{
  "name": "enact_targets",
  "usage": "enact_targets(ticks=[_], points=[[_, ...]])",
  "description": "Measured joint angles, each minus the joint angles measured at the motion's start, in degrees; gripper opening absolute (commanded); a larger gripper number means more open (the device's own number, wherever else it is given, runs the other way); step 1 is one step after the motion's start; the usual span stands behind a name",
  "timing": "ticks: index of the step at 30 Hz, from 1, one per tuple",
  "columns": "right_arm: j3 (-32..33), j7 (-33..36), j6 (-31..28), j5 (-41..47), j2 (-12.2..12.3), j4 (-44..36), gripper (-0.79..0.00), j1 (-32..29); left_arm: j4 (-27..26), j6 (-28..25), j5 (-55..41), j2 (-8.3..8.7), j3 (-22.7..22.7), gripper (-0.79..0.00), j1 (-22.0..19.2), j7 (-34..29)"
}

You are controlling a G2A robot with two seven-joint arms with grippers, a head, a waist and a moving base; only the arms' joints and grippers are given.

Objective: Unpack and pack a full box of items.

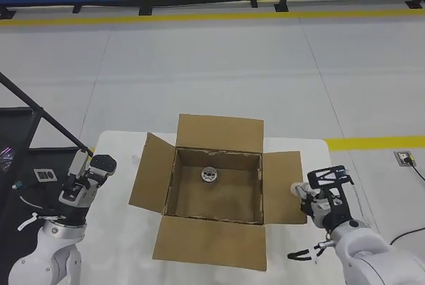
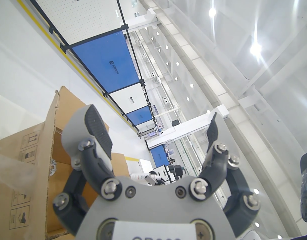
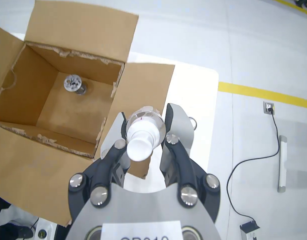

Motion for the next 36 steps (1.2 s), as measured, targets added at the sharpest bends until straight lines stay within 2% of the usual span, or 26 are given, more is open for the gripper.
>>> enact_targets(ticks=[2,8,20,28,36], points=[[0.11,0.91,-0.55,-0.84,0.06,1.82,-0.785,-0.04,0.00,0.00,0.00,0.00,0.00,0.000,0.00,0.00],[0.94,2.86,-3.80,5.31,0.31,6.29,-0.785,-0.07,0.00,0.00,0.00,0.00,0.00,0.000,0.00,0.00],[1.28,0.25,-5.23,9.86,0.69,11.36,-0.785,0.09,0.00,0.00,0.00,0.00,0.00,0.000,0.00,0.00],[6.60,-4.43,-0.50,9.60,1.06,12.01,-0.785,-2.23,0.00,0.00,0.00,0.00,0.00,0.000,0.00,0.00],[9.01,-9.87,5.24,3.78,1.24,17.54,-0.785,-3.00,0.00,0.00,0.00,0.00,0.00,0.000,0.00,0.00]])
